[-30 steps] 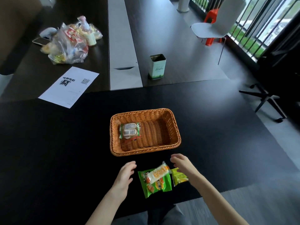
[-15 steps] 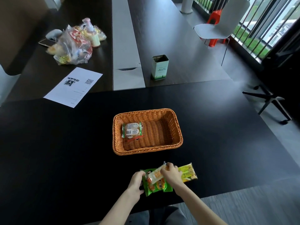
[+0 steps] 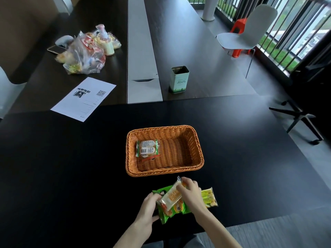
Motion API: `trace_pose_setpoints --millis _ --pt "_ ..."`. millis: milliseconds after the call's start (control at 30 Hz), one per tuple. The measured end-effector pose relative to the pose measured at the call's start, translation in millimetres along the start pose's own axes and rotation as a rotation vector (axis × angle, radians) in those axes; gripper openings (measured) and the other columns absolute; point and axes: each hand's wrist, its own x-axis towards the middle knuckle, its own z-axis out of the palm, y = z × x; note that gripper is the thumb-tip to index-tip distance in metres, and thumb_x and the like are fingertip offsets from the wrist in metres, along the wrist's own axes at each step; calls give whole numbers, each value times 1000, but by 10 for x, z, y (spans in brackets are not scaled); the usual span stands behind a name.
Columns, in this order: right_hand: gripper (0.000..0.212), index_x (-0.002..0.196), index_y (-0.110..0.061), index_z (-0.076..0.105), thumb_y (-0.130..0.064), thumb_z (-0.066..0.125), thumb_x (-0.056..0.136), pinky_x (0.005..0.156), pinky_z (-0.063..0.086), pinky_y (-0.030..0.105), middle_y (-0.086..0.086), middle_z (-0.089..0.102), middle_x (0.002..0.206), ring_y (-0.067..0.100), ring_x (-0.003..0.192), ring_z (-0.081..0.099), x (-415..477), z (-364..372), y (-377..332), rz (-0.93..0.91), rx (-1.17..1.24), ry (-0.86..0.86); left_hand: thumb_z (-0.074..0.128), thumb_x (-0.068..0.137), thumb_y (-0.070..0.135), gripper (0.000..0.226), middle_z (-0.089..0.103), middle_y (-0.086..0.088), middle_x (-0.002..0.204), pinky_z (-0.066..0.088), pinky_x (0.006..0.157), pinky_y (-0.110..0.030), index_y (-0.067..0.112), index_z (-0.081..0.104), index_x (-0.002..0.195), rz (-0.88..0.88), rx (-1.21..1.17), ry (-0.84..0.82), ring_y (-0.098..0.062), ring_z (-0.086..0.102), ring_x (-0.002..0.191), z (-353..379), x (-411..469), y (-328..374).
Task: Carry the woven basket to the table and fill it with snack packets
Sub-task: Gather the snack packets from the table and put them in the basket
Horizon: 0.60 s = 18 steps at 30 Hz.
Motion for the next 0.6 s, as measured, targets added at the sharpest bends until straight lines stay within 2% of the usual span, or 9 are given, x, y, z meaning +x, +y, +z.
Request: trace_pose_setpoints --millis 100,167,267,367,433,533,600 --pt "46 136 -21 45 -25 47 90 101 44 39 -2 37 117 22 126 35 -41 -158 -262 -95 83 -18 41 94 13 23 64 -14 104 47 75 -32 8 62 103 146 13 -44 -23 59 94 -35 -219 301" --pt "47 136 -20 44 -24 47 90 101 45 41 -2 36 117 24 127 36 -15 -271 -489 -161 118 -14 40 95 14 22 62 -13 102 46 80 -35 8 59 103 218 17 -67 -24 57 95 -24 -249 569" --pt "48 139 -18 42 -25 47 91 100 44 36 -2 34 118 24 128 35 158 -432 -826 -246 131 36 42 95 18 16 54 -17 103 47 81 -37 8 52 89 248 16 -76 -28 54 94 36 -96 1018" --pt "48 138 -14 44 -26 46 92 80 45 24 1 34 117 23 123 40 423 -536 -1079 -264 148 68 47 91 23 17 56 -20 107 51 73 -36 7 53 92 232 2 -84 -31 57 95 134 209 1359" --pt "45 134 -13 49 -26 45 91 73 46 21 3 38 119 23 119 46 637 -551 -1149 -259 151 90 49 89 25 16 58 -19 106 54 68 -34 9 53 93 178 -24 -66 -31 59 95 204 418 1509" --pt "43 126 -9 58 -29 45 90 77 53 28 10 51 123 25 111 55 961 -519 -1130 -178 139 94 56 83 27 34 62 -19 109 57 82 -40 6 51 109 75 -49 6 -31 66 95 299 681 1606" --pt "40 121 -5 61 -28 44 93 75 53 30 10 60 109 20 95 60 1120 -471 -1082 -91 158 60 57 83 24 42 61 -20 106 57 82 -43 5 45 119 38 -96 30 -31 67 92 342 811 1608"
